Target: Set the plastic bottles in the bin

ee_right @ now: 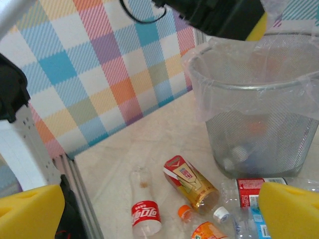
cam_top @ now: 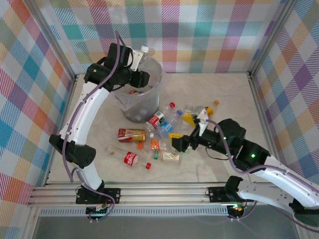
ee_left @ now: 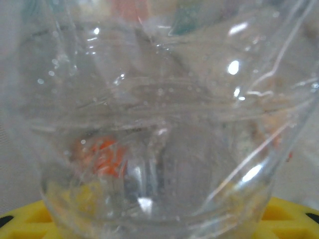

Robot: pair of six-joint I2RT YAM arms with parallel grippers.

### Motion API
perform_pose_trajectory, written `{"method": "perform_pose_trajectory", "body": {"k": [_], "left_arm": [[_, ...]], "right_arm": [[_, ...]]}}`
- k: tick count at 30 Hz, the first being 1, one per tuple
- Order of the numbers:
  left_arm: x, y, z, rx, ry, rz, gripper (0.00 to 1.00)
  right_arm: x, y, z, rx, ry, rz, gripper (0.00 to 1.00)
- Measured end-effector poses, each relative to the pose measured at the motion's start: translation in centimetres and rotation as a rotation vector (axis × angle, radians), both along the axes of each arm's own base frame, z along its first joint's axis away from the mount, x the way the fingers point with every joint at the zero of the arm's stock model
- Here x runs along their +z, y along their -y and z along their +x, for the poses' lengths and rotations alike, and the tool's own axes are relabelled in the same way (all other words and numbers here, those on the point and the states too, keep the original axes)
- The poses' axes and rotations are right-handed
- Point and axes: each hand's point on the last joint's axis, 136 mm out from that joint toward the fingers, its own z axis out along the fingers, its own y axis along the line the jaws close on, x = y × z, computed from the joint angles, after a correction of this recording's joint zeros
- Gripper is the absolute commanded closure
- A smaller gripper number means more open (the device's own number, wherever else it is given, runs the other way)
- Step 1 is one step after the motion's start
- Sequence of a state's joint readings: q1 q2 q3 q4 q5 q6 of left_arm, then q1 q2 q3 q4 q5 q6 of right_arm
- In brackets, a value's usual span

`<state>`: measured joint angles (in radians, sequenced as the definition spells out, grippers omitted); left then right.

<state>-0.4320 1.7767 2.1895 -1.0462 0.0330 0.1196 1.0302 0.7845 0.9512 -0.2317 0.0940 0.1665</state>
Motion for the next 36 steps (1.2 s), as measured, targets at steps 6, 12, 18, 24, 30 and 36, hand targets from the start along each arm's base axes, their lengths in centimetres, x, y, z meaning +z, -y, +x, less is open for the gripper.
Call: {"method": "perform_pose_trajectory", "body": {"k": [6,12,18,24,30,36], "left_arm": [[-3.4,-2.0,3.3,0.057,-0.052,0.062,0.42],[-8.0,-3.2,5.6,0.096,-0.152,0.118,0.41],[-11.4,-4.0,6.3,0.126,-0.222,0.187,0.41],[-13.8,-4.7,6.3,0.145,-0.280,0.242,0.40],[-15.2,-5.2,6.3,0.160,-0.315,0.281,0.39],[-17.1,-5.8,6.0,0.178,-0.371,0.316,0.37]], "right_arm": [[-0.8,-1.3,0.4,-0.044,0.057,-0.080,0.00],[0.0,-1.0,0.8,-0.080,0.077,-0.079,0.00],[-0.6,-0.7,1.0,-0.096,0.070,-0.103,0.00],[-0.6,-0.5,1.0,-0.100,0.069,-0.107,0.00],[-0.6,-0.3,0.9,-0.101,0.068,-0.107,0.00],[-0.7,0.0,1.0,-0.112,0.067,-0.113,0.00]]}}
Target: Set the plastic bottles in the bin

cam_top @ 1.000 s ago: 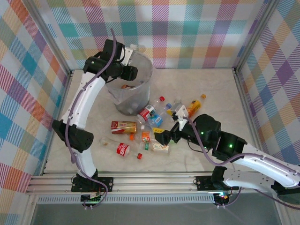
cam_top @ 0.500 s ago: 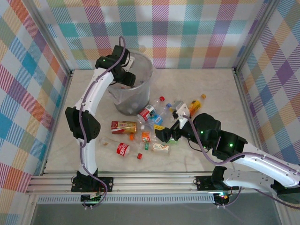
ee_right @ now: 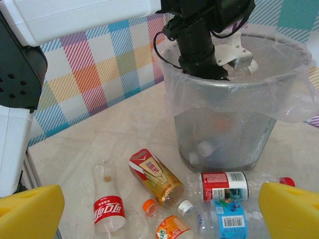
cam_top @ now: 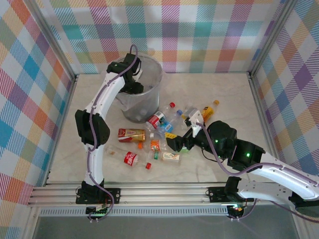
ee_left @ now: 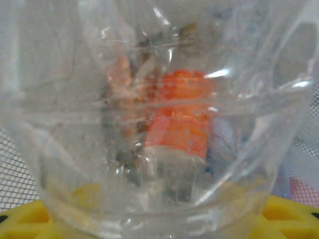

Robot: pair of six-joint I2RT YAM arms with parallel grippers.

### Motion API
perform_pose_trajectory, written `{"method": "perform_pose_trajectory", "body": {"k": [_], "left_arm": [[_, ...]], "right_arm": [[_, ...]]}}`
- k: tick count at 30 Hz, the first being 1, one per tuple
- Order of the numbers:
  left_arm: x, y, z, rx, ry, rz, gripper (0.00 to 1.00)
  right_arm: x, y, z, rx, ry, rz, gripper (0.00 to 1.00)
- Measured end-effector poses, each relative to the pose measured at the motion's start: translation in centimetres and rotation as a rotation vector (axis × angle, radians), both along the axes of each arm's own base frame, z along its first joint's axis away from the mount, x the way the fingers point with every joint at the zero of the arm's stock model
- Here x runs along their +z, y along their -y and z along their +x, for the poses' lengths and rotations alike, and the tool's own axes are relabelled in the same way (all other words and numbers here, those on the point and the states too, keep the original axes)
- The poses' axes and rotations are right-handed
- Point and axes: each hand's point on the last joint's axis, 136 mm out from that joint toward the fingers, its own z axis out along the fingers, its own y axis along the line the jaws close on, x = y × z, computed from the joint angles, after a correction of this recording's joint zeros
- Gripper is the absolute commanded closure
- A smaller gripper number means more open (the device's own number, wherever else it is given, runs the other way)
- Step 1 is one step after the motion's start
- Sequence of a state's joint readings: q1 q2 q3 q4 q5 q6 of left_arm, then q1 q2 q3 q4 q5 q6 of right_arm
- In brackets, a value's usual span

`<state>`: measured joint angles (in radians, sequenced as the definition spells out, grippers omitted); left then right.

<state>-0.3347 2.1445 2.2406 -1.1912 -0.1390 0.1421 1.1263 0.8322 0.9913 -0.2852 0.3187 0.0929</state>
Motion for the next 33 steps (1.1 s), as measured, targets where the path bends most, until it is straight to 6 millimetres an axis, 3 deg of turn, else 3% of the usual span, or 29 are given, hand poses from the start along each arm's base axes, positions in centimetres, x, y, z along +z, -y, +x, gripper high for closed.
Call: {"method": "perform_pose_trajectory", "body": {"k": [12,21,24,28,33], "left_arm": [[-1.0,-0.9,-0.9,0.078,-0.050,0.027,0.20],[1.0,-0.3,-1.0,0.103,-0.018,-0.042,0.14],[3.1,0.2,-1.5,0.101,0.015,-0.100,0.13],[7.6,1.0,-2.5,0.087,0.102,-0.206,0.11],[12.9,1.6,-5.3,0.043,0.213,-0.334,0.02]], "right_arm": [[-0.3,0.3,0.3,-0.027,-0.005,-0.008,0.00],[-1.1,0.6,0.6,-0.058,-0.036,-0.031,0.00],[-1.4,0.8,0.6,-0.060,-0.049,-0.036,0.00],[-1.5,1.3,0.3,-0.063,-0.063,-0.035,0.00],[-1.3,2.3,-0.2,-0.064,-0.077,-0.018,0.00]]}}
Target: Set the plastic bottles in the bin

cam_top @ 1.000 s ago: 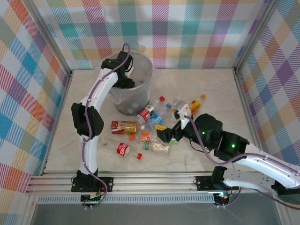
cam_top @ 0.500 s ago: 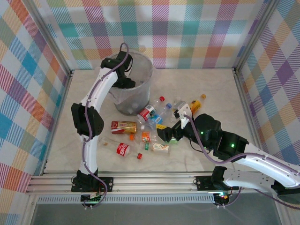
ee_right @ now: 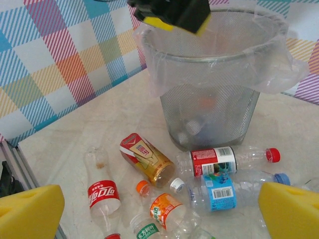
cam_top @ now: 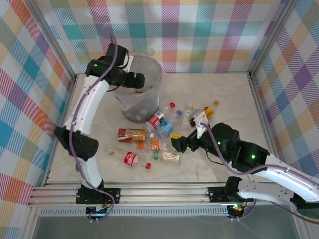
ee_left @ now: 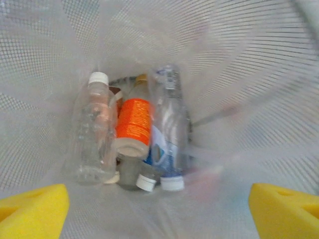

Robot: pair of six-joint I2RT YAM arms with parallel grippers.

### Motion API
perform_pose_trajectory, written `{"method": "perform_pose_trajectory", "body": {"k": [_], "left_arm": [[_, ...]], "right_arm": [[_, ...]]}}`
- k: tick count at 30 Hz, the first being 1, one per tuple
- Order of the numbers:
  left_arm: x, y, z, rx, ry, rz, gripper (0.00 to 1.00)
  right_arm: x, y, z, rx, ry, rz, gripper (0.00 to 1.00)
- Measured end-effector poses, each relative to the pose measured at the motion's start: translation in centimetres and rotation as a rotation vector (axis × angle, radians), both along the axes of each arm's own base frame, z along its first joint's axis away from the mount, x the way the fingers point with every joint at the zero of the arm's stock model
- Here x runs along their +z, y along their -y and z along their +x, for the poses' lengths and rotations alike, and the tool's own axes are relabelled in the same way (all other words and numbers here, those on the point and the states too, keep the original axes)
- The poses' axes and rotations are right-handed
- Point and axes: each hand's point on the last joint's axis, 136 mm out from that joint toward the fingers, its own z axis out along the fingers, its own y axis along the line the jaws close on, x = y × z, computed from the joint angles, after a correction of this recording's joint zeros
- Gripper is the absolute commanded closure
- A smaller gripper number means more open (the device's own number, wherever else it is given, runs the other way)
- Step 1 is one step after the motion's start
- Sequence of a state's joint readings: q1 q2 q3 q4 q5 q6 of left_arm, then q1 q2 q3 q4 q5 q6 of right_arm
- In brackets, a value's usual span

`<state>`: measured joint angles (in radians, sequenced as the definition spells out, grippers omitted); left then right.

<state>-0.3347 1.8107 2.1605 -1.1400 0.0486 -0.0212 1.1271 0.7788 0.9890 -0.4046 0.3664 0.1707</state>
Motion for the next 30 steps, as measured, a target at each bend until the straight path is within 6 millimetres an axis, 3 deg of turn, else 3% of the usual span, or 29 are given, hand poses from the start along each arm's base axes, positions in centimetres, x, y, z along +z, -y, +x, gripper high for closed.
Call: {"method": "perform_pose_trajectory", "body": {"k": [4,8,16,20,25,30], "left_arm": [[1.9,0.4,-3.5,-0.058,0.045,-0.084,0.00],[2.5,1.2,-7.5,-0.157,0.070,-0.179,0.00],[3.1,3.7,-15.5,-0.400,0.077,-0.397,0.00],[2.2,4.7,-19.7,-0.522,0.038,-0.502,0.00],[1.2,4.8,-23.0,-0.596,0.028,-0.575,0.00],[2.0,4.8,-24.6,-0.638,0.091,-0.613,0.00]], "right_arm": [[-0.4,0.5,-0.6,0.014,-0.019,-0.009,0.00],[-2.1,0.3,-1.0,0.039,-0.062,-0.067,0.04],[-9.6,-2.0,-1.2,0.103,-0.217,-0.327,0.19],[-12.4,-2.7,-1.7,0.145,-0.302,-0.426,0.23],[-15.7,-2.8,-2.1,0.180,-0.408,-0.530,0.21],[-17.8,-2.2,-1.9,0.186,-0.466,-0.607,0.20]]}}
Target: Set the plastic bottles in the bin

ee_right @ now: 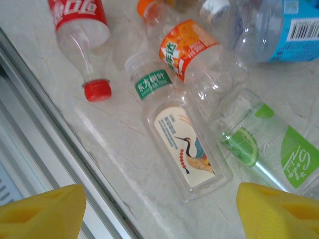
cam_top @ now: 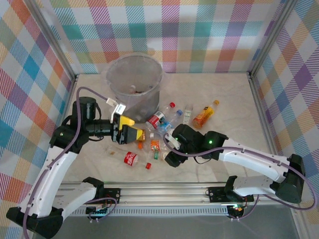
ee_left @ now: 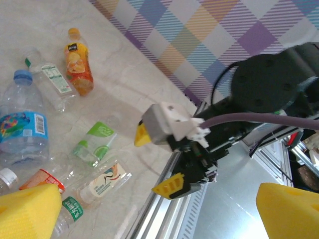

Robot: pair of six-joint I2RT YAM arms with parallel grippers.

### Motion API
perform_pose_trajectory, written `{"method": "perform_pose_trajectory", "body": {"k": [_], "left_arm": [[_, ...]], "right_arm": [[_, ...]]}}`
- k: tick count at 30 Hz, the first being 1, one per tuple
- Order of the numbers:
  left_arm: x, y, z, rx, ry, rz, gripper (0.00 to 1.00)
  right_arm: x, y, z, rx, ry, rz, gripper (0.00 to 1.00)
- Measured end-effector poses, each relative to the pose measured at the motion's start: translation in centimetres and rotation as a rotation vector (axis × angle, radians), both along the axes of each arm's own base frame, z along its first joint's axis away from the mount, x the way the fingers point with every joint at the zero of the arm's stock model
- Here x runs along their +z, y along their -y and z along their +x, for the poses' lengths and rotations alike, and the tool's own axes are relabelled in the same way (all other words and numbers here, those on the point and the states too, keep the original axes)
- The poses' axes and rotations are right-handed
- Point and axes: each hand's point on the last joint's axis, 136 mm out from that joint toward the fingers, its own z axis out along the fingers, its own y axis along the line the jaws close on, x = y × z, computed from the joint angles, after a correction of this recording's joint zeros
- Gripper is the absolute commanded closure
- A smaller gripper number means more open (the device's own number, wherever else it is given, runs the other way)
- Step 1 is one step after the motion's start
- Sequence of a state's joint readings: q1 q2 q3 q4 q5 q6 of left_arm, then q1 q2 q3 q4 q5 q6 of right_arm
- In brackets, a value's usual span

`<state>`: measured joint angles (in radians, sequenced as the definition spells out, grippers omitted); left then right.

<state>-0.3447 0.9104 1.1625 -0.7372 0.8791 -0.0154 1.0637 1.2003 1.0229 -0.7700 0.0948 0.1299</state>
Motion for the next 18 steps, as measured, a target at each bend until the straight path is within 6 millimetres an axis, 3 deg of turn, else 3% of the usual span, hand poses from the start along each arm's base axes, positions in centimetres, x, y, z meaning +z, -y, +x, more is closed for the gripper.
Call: {"method": "perform_pose_trajectory", "body": {"k": [4,12,18], "left_arm": [[0.7,-0.1,-0.2,0.009,0.064,-0.026,0.00],[-0.8,-0.1,-0.1,0.002,0.060,-0.010,0.00],[-1.5,-0.2,0.2,0.017,0.052,0.004,0.00]], "right_arm": [[-1.7,0.5,0.4,0.001,-0.033,-0.064,0.21],[-4.7,1.6,0.7,0.019,-0.095,-0.189,0.25],[-5.4,1.1,1.1,0.052,-0.115,-0.231,0.27]]}}
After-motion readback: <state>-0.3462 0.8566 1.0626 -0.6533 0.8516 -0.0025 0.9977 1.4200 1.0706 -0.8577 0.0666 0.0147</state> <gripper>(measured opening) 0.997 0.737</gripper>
